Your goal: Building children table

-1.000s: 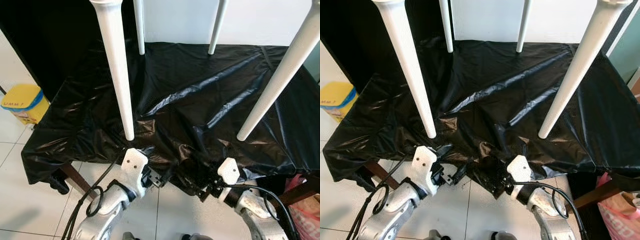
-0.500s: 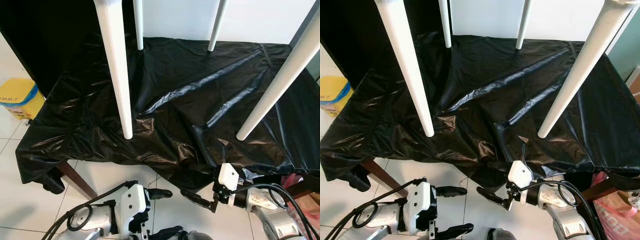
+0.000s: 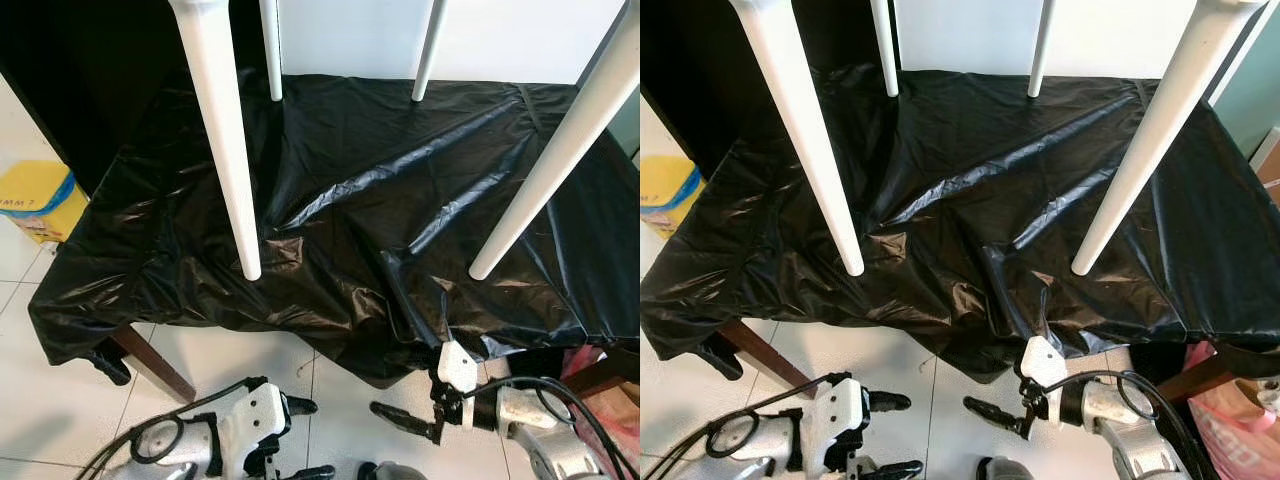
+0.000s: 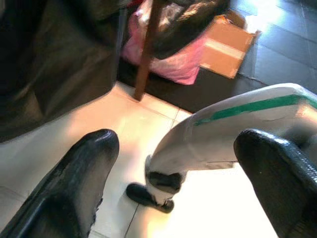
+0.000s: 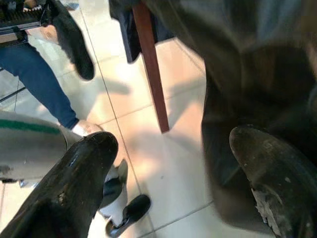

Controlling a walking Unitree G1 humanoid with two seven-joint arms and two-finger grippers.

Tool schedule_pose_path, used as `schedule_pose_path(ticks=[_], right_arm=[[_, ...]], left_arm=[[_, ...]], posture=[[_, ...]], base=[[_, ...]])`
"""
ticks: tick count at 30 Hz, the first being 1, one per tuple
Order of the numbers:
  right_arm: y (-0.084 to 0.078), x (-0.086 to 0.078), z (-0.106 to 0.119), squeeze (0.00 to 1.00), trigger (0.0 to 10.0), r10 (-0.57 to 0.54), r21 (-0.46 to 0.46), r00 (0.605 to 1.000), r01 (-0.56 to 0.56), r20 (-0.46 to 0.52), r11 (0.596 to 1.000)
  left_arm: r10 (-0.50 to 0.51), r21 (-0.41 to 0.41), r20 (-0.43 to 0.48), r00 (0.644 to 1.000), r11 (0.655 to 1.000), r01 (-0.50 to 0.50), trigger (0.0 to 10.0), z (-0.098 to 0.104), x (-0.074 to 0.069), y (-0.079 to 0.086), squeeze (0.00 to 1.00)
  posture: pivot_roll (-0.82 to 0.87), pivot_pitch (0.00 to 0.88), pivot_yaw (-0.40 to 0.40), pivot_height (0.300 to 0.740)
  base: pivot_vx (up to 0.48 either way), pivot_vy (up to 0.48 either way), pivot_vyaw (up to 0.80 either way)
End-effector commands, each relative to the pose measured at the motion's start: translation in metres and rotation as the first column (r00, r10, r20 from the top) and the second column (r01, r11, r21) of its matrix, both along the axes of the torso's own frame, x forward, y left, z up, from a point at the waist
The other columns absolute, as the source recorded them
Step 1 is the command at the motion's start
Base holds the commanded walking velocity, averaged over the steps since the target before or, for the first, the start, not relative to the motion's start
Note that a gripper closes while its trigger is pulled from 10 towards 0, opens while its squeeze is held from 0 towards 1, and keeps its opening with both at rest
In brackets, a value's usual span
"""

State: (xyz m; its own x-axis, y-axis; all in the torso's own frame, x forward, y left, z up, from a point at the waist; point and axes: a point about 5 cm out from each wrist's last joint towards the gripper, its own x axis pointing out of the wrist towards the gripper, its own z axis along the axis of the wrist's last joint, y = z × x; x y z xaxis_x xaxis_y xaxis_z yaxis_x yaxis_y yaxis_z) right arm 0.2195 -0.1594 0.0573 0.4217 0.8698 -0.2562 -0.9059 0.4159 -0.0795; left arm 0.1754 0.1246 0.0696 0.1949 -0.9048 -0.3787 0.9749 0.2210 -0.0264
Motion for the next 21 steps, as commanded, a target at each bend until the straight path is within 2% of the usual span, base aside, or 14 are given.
schedule_pose_path(ticks=[1,3,6,8,9,11,12,13,14,15,18,19,20,21], right_arm=[[0.000,-0.002,-0.004,0.00,10.0,0.000,-0.008,1.000,0.000,-0.013,1.000],[-0.001,-0.001,-0.014,0.00,10.0,-0.045,-0.012,0.999,0.045,-0.030,0.999],[-0.001,-0.001,-0.014,0.00,10.0,-0.045,-0.012,0.999,0.045,-0.030,0.999],[-0.001,-0.001,-0.019,0.00,10.0,-0.072,-0.013,0.996,0.072,-0.042,0.997],[-0.001,-0.001,-0.026,0.00,10.0,-0.118,-0.014,0.992,0.118,-0.054,0.993],[-0.001,-0.001,-0.026,0.00,10.0,-0.118,-0.014,0.992,0.118,-0.054,0.993],[-0.003,-0.001,-0.033,0.00,10.0,-0.163,-0.014,0.984,0.163,-0.077,0.987],[-0.003,-0.001,-0.033,0.00,10.0,-0.163,-0.014,0.984,0.163,-0.077,0.987],[-0.006,-0.002,-0.039,0.00,10.0,-0.214,-0.011,0.972,0.214,-0.102,0.977],[-0.006,-0.002,-0.039,0.00,10.0,-0.214,-0.011,0.972,0.214,-0.102,0.977],[-0.014,-0.009,-0.058,0.00,10.0,-0.366,-0.004,0.911,0.372,-0.188,0.928],[-0.015,-0.010,-0.062,0.00,10.0,-0.385,-0.004,0.901,0.393,-0.200,0.920],[-0.015,-0.010,-0.062,0.00,10.0,-0.385,-0.004,0.901,0.393,-0.200,0.920],[-0.019,-0.011,-0.067,0.00,10.0,-0.429,-0.007,0.874,0.439,-0.227,0.898]], left_arm=[[0.012,0.041,-0.016,1.000,0.999,-0.011,10.0,-0.006,-0.001,0.005,0.00],[0.162,0.047,-0.052,0.985,0.986,-0.160,10.0,-0.018,0.011,0.007,0.00],[0.162,0.047,-0.052,0.985,0.986,-0.160,10.0,-0.018,0.011,0.007,0.00],[0.215,0.046,-0.057,0.975,0.976,-0.213,10.0,-0.024,0.014,0.007,0.00],[0.299,0.065,-0.052,0.953,0.953,-0.296,10.0,-0.033,0.018,0.008,0.00],[0.299,0.065,-0.052,0.953,0.953,-0.296,10.0,-0.033,0.018,0.008,0.00],[0.371,0.073,-0.054,0.927,0.927,-0.367,10.0,-0.041,0.020,0.010,0.00],[0.371,0.073,-0.054,0.927,0.927,-0.367,10.0,-0.041,0.020,0.010,0.00],[0.444,0.083,-0.068,0.893,0.895,-0.439,10.0,-0.049,0.022,0.013,0.00],[0.444,0.083,-0.068,0.893,0.895,-0.439,10.0,-0.049,0.022,0.013,0.00],[0.629,0.126,-0.112,0.769,0.777,-0.617,10.0,-0.076,0.024,0.028,0.00],[0.652,0.133,-0.113,0.750,0.758,-0.639,10.0,-0.080,0.024,0.030,0.00],[0.652,0.133,-0.113,0.750,0.758,-0.639,10.0,-0.080,0.024,0.030,0.00],[0.687,0.151,-0.123,0.716,0.726,-0.671,10.0,-0.086,0.024,0.033,0.00]], posture=[[-0.10,0.138,-0.018,0.740],[-0.11,0.130,-0.009,0.740],[-0.11,0.130,-0.009,0.740],[-0.11,0.129,-0.008,0.740],[-0.11,0.120,-0.003,0.740],[-0.11,0.120,-0.003,0.740],[-0.11,0.113,-0.003,0.740],[-0.11,0.113,-0.003,0.740],[-0.11,0.108,-0.001,0.740],[-0.11,0.108,-0.001,0.740],[-0.11,0.099,-0.005,0.740],[-0.11,0.099,-0.005,0.740],[-0.11,0.099,-0.005,0.740],[-0.12,0.094,-0.009,0.740]], base=[[0.000,0.000,0.00],[0.000,0.000,0.00],[0.000,0.000,0.00],[0.000,0.000,0.00],[0.000,0.000,0.00],[0.000,0.000,0.00],[0.000,0.000,0.00],[0.000,0.000,0.00],[0.000,0.000,0.00],[0.000,0.000,0.00],[0.000,0.000,0.00],[0.000,0.000,0.00],[0.000,0.000,0.00],[0.000,0.000,0.00]])
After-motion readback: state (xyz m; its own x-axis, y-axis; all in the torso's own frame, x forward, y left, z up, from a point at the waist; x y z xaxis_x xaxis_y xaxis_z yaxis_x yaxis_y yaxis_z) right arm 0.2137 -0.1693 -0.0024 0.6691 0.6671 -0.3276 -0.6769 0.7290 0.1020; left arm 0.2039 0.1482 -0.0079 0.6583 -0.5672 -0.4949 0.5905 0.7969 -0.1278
